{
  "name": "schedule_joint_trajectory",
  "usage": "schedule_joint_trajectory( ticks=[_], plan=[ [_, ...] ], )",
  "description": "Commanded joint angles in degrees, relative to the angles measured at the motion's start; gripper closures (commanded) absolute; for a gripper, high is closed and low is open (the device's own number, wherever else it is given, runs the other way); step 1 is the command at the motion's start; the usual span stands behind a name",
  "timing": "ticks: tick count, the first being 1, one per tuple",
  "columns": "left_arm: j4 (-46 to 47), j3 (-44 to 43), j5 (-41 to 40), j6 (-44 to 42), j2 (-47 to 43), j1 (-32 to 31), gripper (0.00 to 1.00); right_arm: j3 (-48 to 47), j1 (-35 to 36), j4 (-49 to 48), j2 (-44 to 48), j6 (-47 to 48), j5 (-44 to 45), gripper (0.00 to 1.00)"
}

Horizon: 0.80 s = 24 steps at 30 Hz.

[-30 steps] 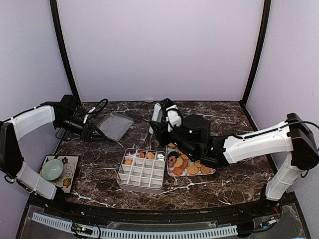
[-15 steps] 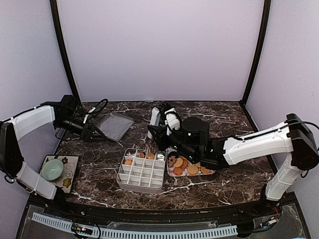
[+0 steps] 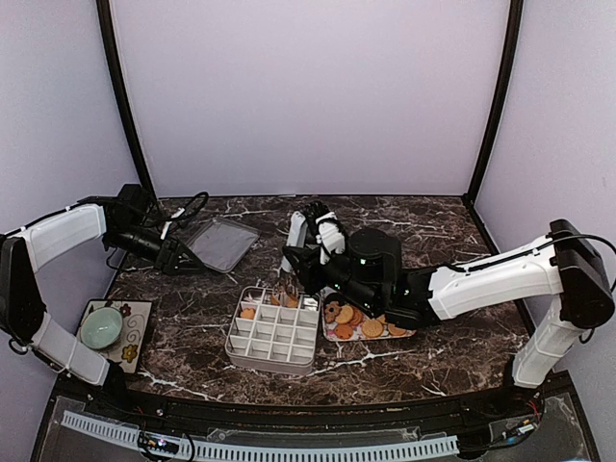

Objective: Pack the cookies
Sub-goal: Place the fake cookies in the empty pocket of the box, then pick up the fake cookies from the plate.

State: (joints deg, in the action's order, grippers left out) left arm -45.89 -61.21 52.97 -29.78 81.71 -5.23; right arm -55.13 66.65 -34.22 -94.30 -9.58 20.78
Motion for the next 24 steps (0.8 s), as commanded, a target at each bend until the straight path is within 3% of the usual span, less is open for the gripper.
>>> schedule_joint_trajectory(
  ticks=[1,10,24],
  plan=[
    [-1.7,-1.0,1.3,-1.4,-0.5,0.4,0.37,0.0,0.5,-2.3,-1.2,-1.1,-0.6,0.66],
    [-1.5,-0.9,1.4,-1.2,-0.5,0.4,0.37,-0.4,-0.1,-1.2,-1.4,0.7,1.6,0.68],
    [-1.2,-1.0,1.8,-0.8,-0.2,0.4,0.37,0.4,-2.0,-0.9,5.4,3.0,2.8,0.67]
  ],
)
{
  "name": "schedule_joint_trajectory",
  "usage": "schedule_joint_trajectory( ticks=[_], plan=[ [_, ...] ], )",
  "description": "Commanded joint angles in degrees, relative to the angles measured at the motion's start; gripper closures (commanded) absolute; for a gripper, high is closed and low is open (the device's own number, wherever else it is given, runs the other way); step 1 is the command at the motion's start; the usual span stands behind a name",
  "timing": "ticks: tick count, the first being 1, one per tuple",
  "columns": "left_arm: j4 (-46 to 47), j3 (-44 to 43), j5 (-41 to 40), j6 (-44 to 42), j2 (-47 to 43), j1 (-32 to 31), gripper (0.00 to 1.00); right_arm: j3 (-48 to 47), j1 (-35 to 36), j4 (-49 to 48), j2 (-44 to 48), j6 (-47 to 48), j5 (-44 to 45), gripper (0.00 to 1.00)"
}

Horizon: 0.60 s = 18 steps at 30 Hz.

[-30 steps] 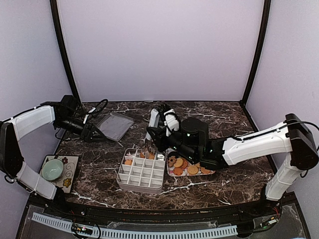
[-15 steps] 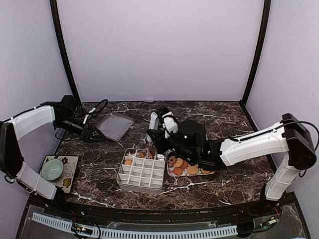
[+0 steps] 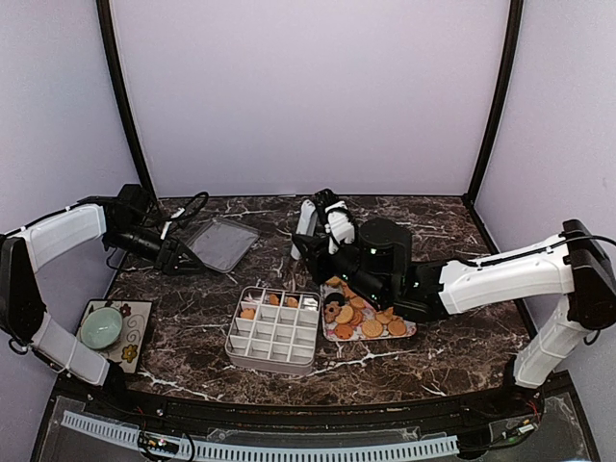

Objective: Pack the cookies
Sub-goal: Pick up the fake cookies from the plate.

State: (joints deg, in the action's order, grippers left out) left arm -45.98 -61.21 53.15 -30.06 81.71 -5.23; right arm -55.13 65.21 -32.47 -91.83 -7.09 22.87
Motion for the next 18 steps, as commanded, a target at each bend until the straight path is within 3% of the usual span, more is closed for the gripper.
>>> schedule_joint_trajectory(
  ticks=[1,12,18],
  plan=[
    [-1.2,-1.0,1.7,-0.5,-0.3,0.4,0.37,0.7,-0.7,-2.8,3.1,0.2,0.8,0.67],
    [-1.5,-1.1,0.6,-0.5,-0.4,0.4,0.36,10.4,-7.0,0.9,15.8,-0.6,5.6,0.67],
    [-1.5,-1.6,1.2,0.2,-0.4,0.4,0.28,19.3,-10.5,7.5,26.5,-2.7,9.3,0.66]
  ],
)
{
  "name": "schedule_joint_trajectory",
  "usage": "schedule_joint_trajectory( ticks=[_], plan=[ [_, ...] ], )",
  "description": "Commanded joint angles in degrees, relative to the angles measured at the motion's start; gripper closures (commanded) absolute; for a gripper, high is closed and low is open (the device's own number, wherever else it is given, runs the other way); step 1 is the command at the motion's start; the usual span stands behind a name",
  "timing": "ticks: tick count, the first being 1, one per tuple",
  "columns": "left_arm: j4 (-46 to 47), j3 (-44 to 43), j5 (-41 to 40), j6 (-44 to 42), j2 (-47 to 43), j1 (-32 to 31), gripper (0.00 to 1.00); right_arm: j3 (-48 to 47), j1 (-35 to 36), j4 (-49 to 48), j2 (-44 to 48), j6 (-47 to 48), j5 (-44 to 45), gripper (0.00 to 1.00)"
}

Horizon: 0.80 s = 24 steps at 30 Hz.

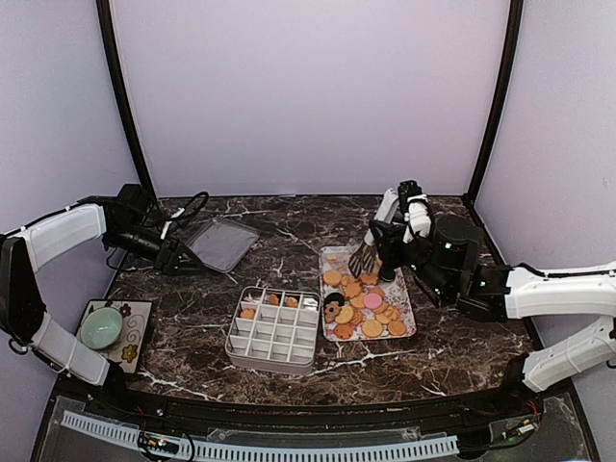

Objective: Pack the cookies
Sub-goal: Pick up the fake cookies from the plate.

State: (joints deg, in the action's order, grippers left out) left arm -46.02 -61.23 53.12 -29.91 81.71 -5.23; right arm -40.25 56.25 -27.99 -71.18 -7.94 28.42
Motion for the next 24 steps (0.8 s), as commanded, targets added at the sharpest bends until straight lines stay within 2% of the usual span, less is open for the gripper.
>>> schedule_joint_trajectory(
  ticks=[1,10,13,15,16,24],
  plan=[
    [-1.5,-1.8,1.2,0.0,-0.3,0.5,0.27,5.9,-1.7,4.3,7.6,-2.6,4.4,0.65],
    [-1.6,-3.2,1.1,0.6,0.6,0.5,0.25,13.1,-2.0,15.7,17.1,-8.0,6.9,0.58],
    [-1.4,-3.3,0.6,0.8,0.4,0.4,0.22,14.0,-2.0,16.0,17.4,-8.7,6.7,0.58],
    [-1.3,-3.4,0.1,0.8,0.3,0.5,0.09,14.0,-2.0,15.8,16.7,-8.8,6.6,0.57],
    [-1.1,-3.4,-0.3,1.0,0.2,0.5,0.06,13.9,-2.0,15.6,16.3,-8.8,6.5,0.57],
    [-0.2,-3.0,-0.9,2.1,-0.4,0.5,0.04,13.4,-2.0,10.5,11.5,-7.5,6.5,0.58]
  ],
)
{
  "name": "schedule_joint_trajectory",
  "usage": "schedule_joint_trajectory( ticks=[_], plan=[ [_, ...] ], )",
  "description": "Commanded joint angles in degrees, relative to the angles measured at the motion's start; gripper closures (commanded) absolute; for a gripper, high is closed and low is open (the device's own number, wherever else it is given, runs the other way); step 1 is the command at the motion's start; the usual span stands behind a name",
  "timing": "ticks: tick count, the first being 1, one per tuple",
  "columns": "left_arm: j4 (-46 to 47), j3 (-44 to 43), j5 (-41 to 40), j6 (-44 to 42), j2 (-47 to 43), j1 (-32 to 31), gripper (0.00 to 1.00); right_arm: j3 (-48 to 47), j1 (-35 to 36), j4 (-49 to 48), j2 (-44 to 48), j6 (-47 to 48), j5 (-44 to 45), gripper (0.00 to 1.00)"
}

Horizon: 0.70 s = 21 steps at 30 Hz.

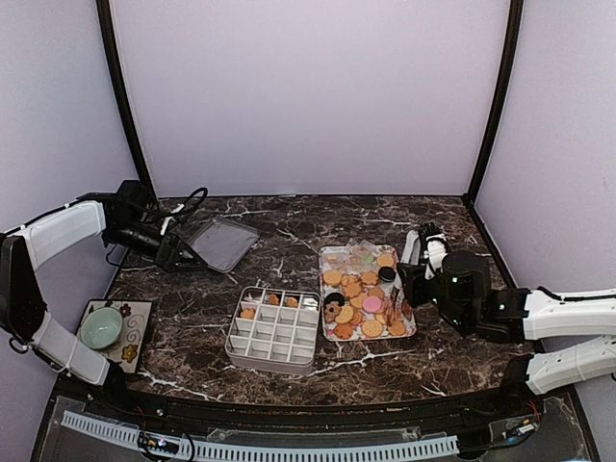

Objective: Pack the cookies
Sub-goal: Pick up the fake cookies from the plate.

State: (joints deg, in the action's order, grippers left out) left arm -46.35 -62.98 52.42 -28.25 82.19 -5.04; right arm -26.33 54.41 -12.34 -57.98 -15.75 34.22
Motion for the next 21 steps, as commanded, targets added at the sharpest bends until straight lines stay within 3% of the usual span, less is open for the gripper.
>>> schedule_joint_trajectory(
  ticks=[1,10,15,21],
  plan=[
    [-0.1,-1.3,-0.3,0.3,-0.8,0.3,0.04,-0.6,-0.2,-5.8,-2.0,0.7,0.9,0.59],
    [0.2,-1.7,0.7,0.3,-0.6,0.3,0.06,0.3,-0.1,-10.3,-2.8,1.7,1.5,0.66],
    [0.1,-1.7,1.3,0.4,-0.2,0.2,0.07,0.4,-0.2,-10.9,-3.1,2.7,2.1,0.53],
    [0.1,-2.2,1.5,0.5,-0.3,0.3,0.07,0.9,-0.9,-12.9,-4.5,2.9,1.8,0.57]
  ],
)
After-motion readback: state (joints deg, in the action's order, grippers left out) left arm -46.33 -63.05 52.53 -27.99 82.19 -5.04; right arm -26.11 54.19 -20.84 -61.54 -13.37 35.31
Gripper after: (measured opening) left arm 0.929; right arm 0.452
